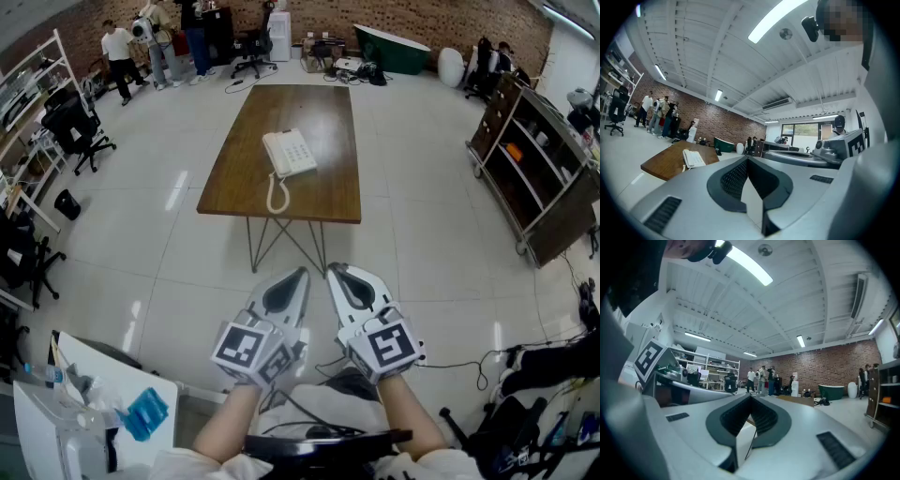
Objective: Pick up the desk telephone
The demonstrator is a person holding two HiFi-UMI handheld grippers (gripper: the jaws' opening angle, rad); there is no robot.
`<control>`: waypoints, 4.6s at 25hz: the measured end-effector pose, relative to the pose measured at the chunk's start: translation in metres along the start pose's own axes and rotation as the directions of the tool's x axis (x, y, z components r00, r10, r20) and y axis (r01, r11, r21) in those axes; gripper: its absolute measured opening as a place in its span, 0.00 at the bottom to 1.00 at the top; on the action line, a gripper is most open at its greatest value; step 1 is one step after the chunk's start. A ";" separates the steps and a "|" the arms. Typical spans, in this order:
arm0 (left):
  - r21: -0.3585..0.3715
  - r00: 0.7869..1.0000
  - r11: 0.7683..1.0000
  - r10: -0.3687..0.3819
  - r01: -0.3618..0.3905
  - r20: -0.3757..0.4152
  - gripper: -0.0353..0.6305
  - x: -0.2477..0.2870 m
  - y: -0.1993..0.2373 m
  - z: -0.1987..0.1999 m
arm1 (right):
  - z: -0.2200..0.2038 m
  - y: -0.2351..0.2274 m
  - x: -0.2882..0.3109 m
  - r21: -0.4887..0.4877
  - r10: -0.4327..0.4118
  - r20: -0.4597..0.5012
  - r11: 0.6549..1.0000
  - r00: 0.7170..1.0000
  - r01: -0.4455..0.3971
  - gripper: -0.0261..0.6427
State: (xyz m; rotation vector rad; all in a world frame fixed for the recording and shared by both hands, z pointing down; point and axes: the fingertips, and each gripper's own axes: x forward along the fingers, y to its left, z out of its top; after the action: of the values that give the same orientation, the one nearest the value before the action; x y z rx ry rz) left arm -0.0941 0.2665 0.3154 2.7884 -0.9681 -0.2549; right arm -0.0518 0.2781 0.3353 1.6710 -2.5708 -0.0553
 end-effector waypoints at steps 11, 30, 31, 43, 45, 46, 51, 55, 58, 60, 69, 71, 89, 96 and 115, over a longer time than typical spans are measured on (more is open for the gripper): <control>0.017 1.000 1.000 0.014 -0.013 -0.027 0.06 0.033 0.024 -0.009 | -0.010 -0.027 0.032 0.014 0.015 0.008 1.000 1.000 -0.015 0.04; 0.014 0.991 0.993 0.116 -0.115 -0.062 0.06 0.171 0.079 -0.020 | -0.022 -0.143 0.124 0.055 0.126 -0.019 0.991 0.992 -0.125 0.04; 0.012 0.990 0.992 0.124 -0.124 -0.064 0.06 0.176 0.081 -0.021 | -0.022 -0.147 0.128 0.056 0.135 -0.018 0.989 0.991 -0.134 0.04; 0.029 0.970 0.972 0.235 -0.234 -0.061 0.06 0.229 0.111 -0.028 | -0.027 -0.194 0.166 0.086 0.218 -0.003 0.972 0.976 -0.217 0.04; 0.029 0.965 0.967 0.255 -0.253 -0.060 0.06 0.232 0.116 -0.030 | -0.031 -0.197 0.171 0.084 0.235 -0.010 0.969 0.972 -0.233 0.04; 0.028 0.963 0.965 0.264 -0.263 -0.060 0.06 0.234 0.119 -0.031 | -0.031 -0.198 0.172 0.086 0.242 -0.010 0.967 0.970 -0.240 0.04; 0.023 0.954 0.955 0.295 -0.295 -0.051 0.06 0.239 0.127 -0.031 | -0.030 -0.200 0.181 0.082 0.267 -0.005 0.961 0.964 -0.266 0.04; 0.024 0.950 0.951 0.308 -0.307 -0.049 0.06 0.242 0.134 -0.030 | -0.028 -0.202 0.188 0.081 0.277 -0.004 0.958 0.961 -0.276 0.04; 0.026 0.948 0.949 0.316 -0.315 -0.046 0.06 0.245 0.140 -0.030 | -0.026 -0.206 0.195 0.076 0.275 0.008 0.959 0.961 -0.275 0.04; 0.027 0.946 0.948 0.319 -0.318 -0.049 0.06 0.249 0.146 -0.031 | -0.025 -0.212 0.201 0.072 0.270 0.022 0.960 0.963 -0.270 0.04; 0.003 0.941 0.941 0.338 -0.338 -0.033 0.06 0.279 0.192 -0.032 | -0.031 -0.232 0.247 0.042 0.276 -0.011 0.961 0.961 -0.275 0.04; 0.004 0.942 0.942 0.335 -0.335 -0.038 0.06 0.288 0.201 -0.031 | -0.032 -0.237 0.259 0.038 0.279 -0.018 0.960 0.960 -0.278 0.04; -0.097 0.943 0.941 0.311 -0.323 -0.118 0.21 0.329 0.296 -0.059 | -0.067 -0.253 0.354 0.103 0.289 -0.138 0.955 0.947 -0.277 0.09; -0.147 0.933 0.928 0.316 -0.342 -0.174 0.24 0.334 0.339 -0.082 | -0.100 -0.268 0.383 0.165 0.278 -0.222 0.955 0.934 -0.245 0.21; -0.369 0.883 0.820 0.315 -0.438 -0.348 0.55 0.325 0.455 -0.157 | -0.181 -0.291 0.445 0.371 0.355 -0.359 0.903 0.863 -0.217 0.44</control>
State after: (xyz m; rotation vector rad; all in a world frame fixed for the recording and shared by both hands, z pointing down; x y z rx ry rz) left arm -0.0785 -0.2704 0.5363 2.0959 -1.1944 -0.0201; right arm 0.0478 -0.2449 0.5143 1.1678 -2.5392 0.6974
